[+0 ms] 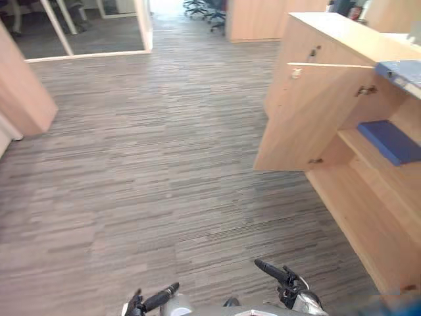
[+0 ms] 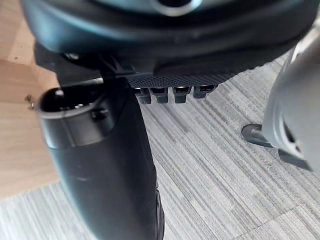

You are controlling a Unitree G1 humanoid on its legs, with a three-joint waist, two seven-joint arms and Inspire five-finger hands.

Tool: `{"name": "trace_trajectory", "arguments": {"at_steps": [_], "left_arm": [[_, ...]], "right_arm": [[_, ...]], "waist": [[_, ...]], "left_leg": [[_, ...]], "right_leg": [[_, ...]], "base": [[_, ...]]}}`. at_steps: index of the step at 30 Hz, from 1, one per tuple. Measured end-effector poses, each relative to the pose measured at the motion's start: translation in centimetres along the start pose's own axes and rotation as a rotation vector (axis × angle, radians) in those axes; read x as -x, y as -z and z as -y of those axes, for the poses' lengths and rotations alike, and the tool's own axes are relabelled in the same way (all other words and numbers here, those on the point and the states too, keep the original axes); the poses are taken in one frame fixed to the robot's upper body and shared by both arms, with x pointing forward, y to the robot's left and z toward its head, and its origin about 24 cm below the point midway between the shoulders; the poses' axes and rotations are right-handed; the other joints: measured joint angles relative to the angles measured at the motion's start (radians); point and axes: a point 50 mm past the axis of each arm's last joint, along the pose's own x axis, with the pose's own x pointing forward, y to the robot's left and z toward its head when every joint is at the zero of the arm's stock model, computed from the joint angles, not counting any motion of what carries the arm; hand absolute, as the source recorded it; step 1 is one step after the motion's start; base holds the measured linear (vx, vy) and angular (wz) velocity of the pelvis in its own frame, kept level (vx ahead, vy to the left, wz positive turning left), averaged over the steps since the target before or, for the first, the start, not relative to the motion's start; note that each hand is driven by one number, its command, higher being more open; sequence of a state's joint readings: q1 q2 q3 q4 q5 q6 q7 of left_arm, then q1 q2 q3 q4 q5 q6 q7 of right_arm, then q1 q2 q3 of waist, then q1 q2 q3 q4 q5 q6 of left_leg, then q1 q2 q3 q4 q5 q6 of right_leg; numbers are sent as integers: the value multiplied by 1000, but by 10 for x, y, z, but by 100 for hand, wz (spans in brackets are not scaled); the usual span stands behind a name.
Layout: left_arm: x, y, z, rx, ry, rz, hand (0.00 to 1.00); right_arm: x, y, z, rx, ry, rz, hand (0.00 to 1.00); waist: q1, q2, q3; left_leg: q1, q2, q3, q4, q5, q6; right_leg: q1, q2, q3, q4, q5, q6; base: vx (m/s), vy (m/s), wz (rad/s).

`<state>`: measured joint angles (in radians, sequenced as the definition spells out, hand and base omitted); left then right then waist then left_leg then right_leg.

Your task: Walk over to the cabinet, pick up the folder, carry it to the office cabinet, place the folder inside the office cabinet, then close the office cabinet door

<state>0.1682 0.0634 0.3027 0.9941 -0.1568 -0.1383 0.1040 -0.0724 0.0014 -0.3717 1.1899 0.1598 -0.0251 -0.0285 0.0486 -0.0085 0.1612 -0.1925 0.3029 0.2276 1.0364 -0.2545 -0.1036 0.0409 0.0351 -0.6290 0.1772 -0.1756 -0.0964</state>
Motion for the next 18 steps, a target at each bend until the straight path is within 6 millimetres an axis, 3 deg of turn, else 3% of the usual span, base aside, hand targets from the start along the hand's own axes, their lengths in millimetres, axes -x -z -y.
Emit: {"name": "trace_trajectory", "arguments": {"at_steps": [1, 3, 4, 6, 7, 8, 9, 10, 11, 12, 14, 15, 16, 17, 18], "left_arm": [[0, -2, 0, 0, 0, 9, 100], [0, -4, 0, 3, -21, 24, 100], [0, -4, -1, 4, -29, 20, 100], [0, -2, -1, 20, -46, 13, 100], [1, -1, 0, 31, -50, 8, 100], [1, 0, -2, 51, -70, 2, 100], [2, 3, -1, 68, -76, -8, 100], [2, 6, -4, 78, -87, -21, 100], [0, 4, -8, 72, -97, -20, 100], [0, 4, -11, 75, -109, -23, 100], [1, 9, -10, 84, -109, -45, 100], [2, 12, -9, 87, -108, -52, 100], [3, 16, -8, 90, -106, -64, 100], [4, 17, -9, 87, -106, -71, 100], [2, 15, -12, 81, -109, -66, 100]], "right_arm": [[0, 1, 1, 2, 4, -7, 100], [0, 2, 2, 19, 7, -13, 100], [0, 2, 1, 32, 3, -12, 100], [0, 2, -2, 65, -9, -12, 100], [0, 3, -2, 74, -12, -12, 100], [1, 4, -2, 79, -13, -10, 100], [2, 6, -1, 75, -12, -7, 100], [2, 9, 2, 70, -6, -6, 100], [4, 14, 1, 64, -8, -17, 100], [5, 19, 0, 62, -12, -32, 100], [4, 18, 3, 60, -10, -29, 100], [4, 16, 5, 59, -7, -23, 100], [4, 12, 10, 61, 0, -13, 100], [4, 8, 14, 64, 7, 9, 100], [4, 6, 16, 74, 10, 28, 100]], "waist": [[4, -3, 0], [1, -13, 8], [1, -14, 8], [2, -19, 13], [4, -20, 13], [5, -17, 8], [6, -19, 0], [5, -27, -11], [3, -52, -21], [5, -70, -33], [8, -57, -31], [8, -49, -28], [7, -42, -28], [-4, -34, -33], [-15, -53, -42]], "left_leg": [[-9, -8, -4, -30, -6, 2], [-50, -84, -122, -368, -20, -3], [-51, -101, -165, -465, -17, -5], [-41, -139, -330, -791, 61, -23], [-35, -140, -353, -830, 84, -30], [-22, -145, -378, -863, 148, -55], [-6, -161, -382, -869, 220, -53], [12, -178, -378, -873, 301, -33], [13, -203, -362, -864, 298, -20], [43, -232, -308, -864, 270, 19], [123, -256, -230, -877, 235, 60], [156, -266, -206, -880, 220, 71], [223, -295, -177, -899, 202, 87], [256, -321, -161, -914, 175, 104], [285, -358, -141, -920, 152, 124]], "right_leg": [[7, -1, 10, -5, 1, 3], [52, -5, 90, -39, 3, 21], [59, -7, 114, -43, 2, 26], [89, -14, 194, -70, -1, 59], [99, -17, 215, -71, -3, 68], [119, -25, 252, -76, -9, 90], [132, -37, 273, -80, -13, 111], [138, -61, 298, -82, -19, 135], [136, -92, 306, -82, -21, 152], [129, -145, 330, -53, -10, 196], [98, -211, 359, 81, -8, 217], [75, -240, 358, 166, -9, 217], [20, -317, 332, 349, -14, 193], [-22, -391, 268, 495, -11, 117], [-59, -491, 192, 639, 6, 30]], "base": [[265, 3, -104], [252, 70, -97], [288, 129, -105], [311, 172, -102], [356, 216, -95], [431, 265, -80], [542, 343, -84], [467, 311, -53], [432, 296, -65], [388, 310, -57], [334, 348, -92], [257, 397, -111], [231, 397, -82], [177, 378, -69], [116, 275, -37]]}}
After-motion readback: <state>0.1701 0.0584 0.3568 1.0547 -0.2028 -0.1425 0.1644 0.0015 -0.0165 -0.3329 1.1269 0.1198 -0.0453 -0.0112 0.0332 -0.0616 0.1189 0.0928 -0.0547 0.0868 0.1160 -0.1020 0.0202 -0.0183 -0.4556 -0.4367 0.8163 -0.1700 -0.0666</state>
